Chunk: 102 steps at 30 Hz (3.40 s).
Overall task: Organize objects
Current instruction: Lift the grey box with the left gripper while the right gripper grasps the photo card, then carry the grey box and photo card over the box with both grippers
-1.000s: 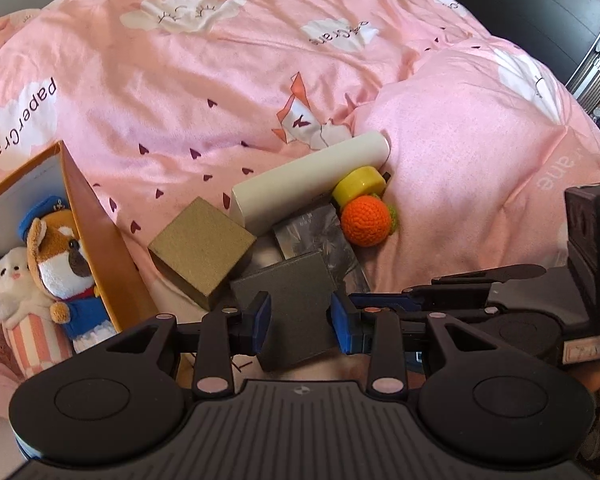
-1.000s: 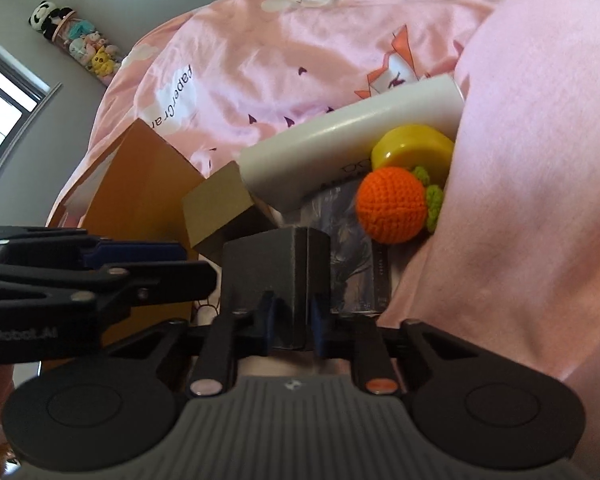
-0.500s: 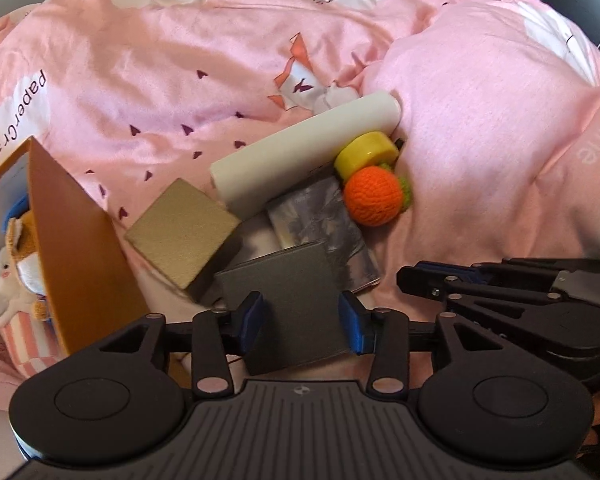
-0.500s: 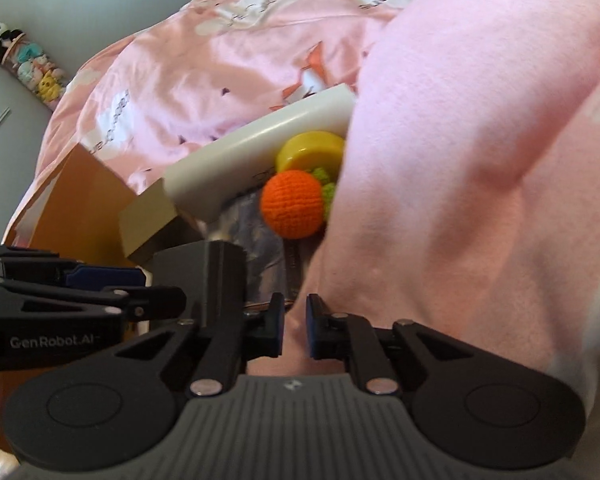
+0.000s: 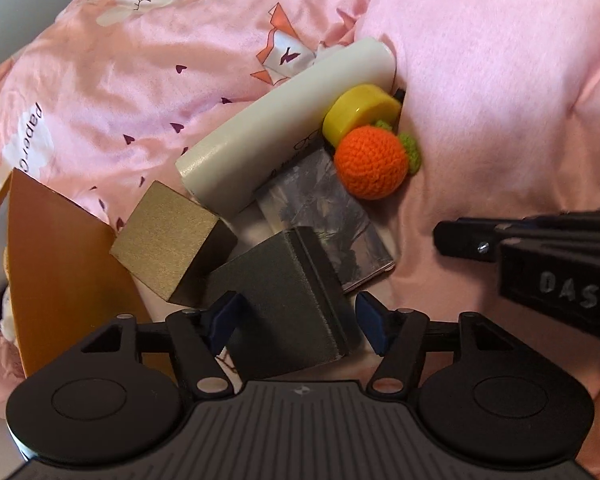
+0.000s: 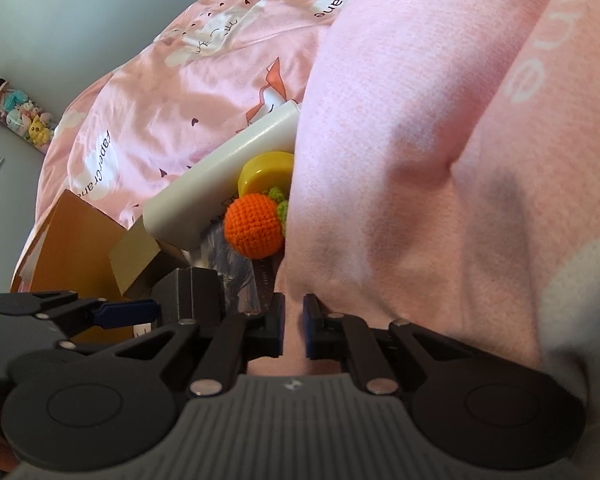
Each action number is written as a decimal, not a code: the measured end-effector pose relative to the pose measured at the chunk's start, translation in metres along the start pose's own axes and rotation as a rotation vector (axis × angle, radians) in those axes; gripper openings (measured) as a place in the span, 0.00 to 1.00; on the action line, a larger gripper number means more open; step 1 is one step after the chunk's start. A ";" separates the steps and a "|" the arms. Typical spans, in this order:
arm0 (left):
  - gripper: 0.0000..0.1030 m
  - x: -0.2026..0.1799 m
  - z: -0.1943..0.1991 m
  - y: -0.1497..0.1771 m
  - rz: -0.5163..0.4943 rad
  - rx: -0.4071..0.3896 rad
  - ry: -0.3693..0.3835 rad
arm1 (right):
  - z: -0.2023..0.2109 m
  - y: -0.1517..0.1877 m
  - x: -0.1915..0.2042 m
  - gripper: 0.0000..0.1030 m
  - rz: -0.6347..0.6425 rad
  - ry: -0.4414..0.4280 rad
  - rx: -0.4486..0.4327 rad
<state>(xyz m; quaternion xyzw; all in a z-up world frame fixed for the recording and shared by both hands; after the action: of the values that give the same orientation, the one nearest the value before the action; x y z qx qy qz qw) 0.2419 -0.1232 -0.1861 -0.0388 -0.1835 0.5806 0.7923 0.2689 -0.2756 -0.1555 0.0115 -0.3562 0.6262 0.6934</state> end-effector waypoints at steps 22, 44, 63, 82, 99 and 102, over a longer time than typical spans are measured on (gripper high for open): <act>0.45 0.024 0.021 -0.001 0.036 -0.016 0.042 | -0.018 -0.009 0.030 0.30 0.122 -0.125 0.022; 0.36 0.040 0.036 -0.006 0.147 -0.078 0.077 | -0.058 -0.021 0.029 0.29 0.039 -0.159 0.101; 0.36 0.165 0.177 0.058 0.500 -0.464 0.313 | 0.086 -0.008 0.126 0.23 0.187 -0.241 -0.115; 0.36 0.216 0.077 0.158 0.702 -0.240 0.212 | -0.012 0.070 0.260 0.23 0.571 0.024 0.165; 0.36 0.214 0.075 0.164 0.686 -0.261 0.205 | -0.038 0.081 0.272 0.23 0.725 0.202 0.179; 0.36 0.217 0.076 0.164 0.697 -0.265 0.219 | -0.038 0.080 0.271 0.23 0.715 0.204 0.181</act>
<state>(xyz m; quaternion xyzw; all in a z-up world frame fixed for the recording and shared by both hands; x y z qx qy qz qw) 0.1238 0.1206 -0.1078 -0.2625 -0.1467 0.7786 0.5508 0.2064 -0.0073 -0.0804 -0.1147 -0.2103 0.8554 0.4592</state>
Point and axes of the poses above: each gripper's, at about its wrist camera, not at the fingertips, and z roughly against the way its jaws point, x to its left, y to its underside, the point moved 6 cm from there along -z, roughly the way its jaws point, and after that the axes turned 1 degree about -x, right-handed, at the moved point
